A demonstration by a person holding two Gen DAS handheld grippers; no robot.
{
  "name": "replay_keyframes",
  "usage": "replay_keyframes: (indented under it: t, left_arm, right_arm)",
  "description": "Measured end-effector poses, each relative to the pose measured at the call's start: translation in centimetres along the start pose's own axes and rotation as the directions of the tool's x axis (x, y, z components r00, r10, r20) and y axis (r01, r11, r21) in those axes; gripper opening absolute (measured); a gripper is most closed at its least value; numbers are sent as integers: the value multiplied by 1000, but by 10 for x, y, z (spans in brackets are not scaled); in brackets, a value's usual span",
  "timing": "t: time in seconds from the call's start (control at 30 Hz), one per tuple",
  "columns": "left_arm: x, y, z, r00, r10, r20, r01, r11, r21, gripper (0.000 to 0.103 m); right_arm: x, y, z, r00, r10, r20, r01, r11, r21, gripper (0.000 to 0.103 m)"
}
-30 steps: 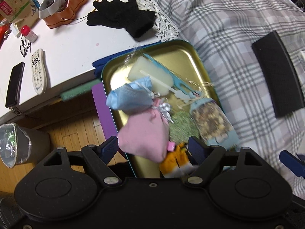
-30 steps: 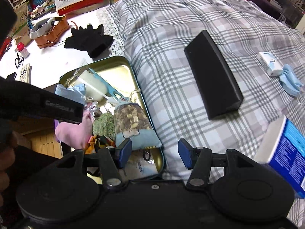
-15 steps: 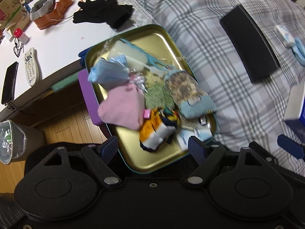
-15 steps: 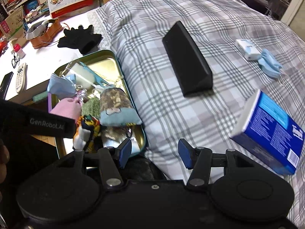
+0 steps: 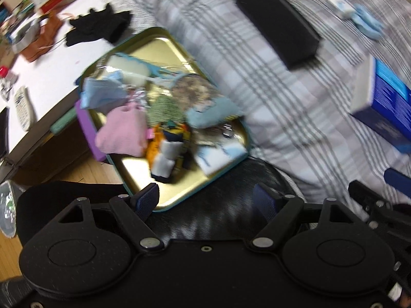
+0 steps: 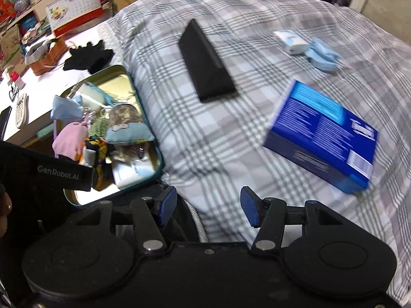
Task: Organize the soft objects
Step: 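Withdraw both tools from the tray toward the last mask and tissue packet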
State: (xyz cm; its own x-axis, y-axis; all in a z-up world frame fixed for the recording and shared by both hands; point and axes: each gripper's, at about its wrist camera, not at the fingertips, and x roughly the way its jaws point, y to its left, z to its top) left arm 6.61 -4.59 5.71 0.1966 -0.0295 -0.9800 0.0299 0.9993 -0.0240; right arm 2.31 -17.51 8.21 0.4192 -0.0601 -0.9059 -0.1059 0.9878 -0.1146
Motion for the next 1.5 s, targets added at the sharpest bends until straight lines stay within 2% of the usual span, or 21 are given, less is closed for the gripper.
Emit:
replay_keyframes:
  t: [0.17,0.3,0.5,0.67,0.77,0.93,1.03,1.13,1.4,1.5]
  left_arm:
    - [-9,-35,3,1000,-28,-7,28,995,96,77]
    - [-21,-60,13,999,-35,30,30,988,152,77]
    - [-35,-92,41,995,-55,84,36,977,209,77]
    - [-36,-109,74,993,-64,100,40,974,221,77]
    - [-34,-117,94,990,-61,125,31,973,230,77]
    - [-25,-129,127,987,-14,160,-24,972,232,77]
    - [-15,-132,148,988,-7,154,-30,972,232,78]
    - [-3,-135,168,988,36,153,-70,972,223,78]
    - [23,-131,218,989,36,142,-63,980,186,78]
    - [28,-127,233,990,8,143,-32,986,166,78]
  right_arm:
    - [-13,-44,-12,1000,-25,12,24,997,76,54]
    - [-22,-82,-12,997,-64,39,57,986,160,55]
    - [-28,-135,3,987,-139,82,108,948,301,56]
    - [-21,-170,20,979,-181,96,130,912,390,57]
    - [-12,-184,35,976,-194,99,134,894,428,57]
    - [3,-198,55,973,-213,89,149,874,463,58]
    - [12,-209,70,974,-212,78,149,865,479,58]
    - [25,-213,87,975,-210,69,151,860,487,58]
    - [61,-225,138,974,-216,75,152,855,496,61]
    - [79,-227,163,973,-214,83,145,855,498,63]
